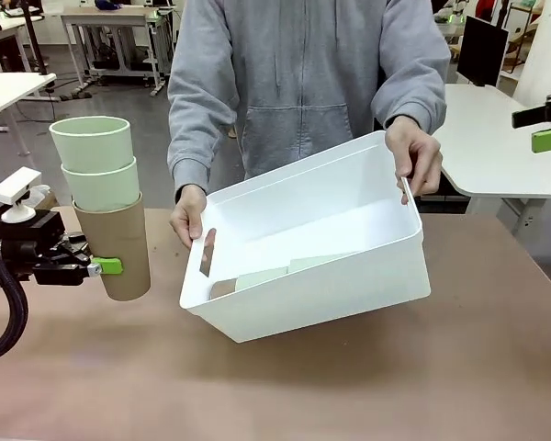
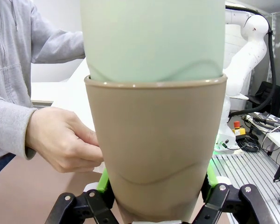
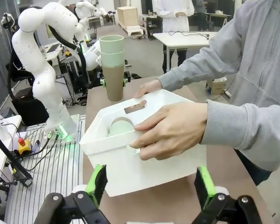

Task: Stack the cups and store them in the basket.
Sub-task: Place the stack of Reusable plastic cups into the Pantry Basket.

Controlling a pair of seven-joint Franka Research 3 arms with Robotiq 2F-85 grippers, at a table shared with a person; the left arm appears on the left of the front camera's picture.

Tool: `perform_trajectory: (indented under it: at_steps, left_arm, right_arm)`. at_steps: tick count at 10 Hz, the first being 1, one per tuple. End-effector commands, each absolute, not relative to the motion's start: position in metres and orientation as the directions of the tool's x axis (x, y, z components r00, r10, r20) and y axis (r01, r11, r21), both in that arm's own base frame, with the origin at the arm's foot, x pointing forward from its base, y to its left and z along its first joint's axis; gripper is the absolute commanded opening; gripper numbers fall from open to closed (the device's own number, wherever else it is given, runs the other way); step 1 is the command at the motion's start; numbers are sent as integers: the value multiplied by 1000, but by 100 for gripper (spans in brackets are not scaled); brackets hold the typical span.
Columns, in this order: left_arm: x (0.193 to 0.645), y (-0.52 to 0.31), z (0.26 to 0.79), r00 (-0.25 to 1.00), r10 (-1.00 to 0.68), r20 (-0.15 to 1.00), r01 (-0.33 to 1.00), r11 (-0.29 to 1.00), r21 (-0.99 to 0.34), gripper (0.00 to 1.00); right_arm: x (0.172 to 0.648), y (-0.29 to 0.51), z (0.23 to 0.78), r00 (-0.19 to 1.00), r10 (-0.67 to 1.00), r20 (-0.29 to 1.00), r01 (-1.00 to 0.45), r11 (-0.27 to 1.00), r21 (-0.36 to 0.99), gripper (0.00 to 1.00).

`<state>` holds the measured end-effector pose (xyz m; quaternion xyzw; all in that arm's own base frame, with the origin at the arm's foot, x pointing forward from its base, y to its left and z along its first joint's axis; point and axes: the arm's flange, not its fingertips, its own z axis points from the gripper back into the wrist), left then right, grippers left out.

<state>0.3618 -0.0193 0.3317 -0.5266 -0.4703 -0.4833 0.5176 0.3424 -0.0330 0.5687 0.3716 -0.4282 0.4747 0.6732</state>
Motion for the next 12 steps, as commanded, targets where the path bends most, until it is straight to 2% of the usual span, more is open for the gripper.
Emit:
perform_trajectory:
  at_steps: [1, 5, 9, 12]
  left_arm:
    - [362, -20, 338, 91, 10, 996, 996, -18, -91, 85]
    - [362, -19, 332, 90, -5, 996, 996, -22, -90, 85]
    - [333, -34, 462, 22, -168, 986, 996, 91, -7, 85]
    - [341, -91, 528, 98, -403, 910, 988, 150, -40, 85]
  right_arm:
    - [344, -30, 573, 172, 297, 939, -958, 273, 90, 100]
    - [344, -30, 573, 172, 297, 939, -958, 273, 90, 100]
    - [344, -30, 573, 172, 297, 939, -958, 273, 90, 100]
    - [344, -30, 573, 172, 297, 939, -958, 273, 90, 100]
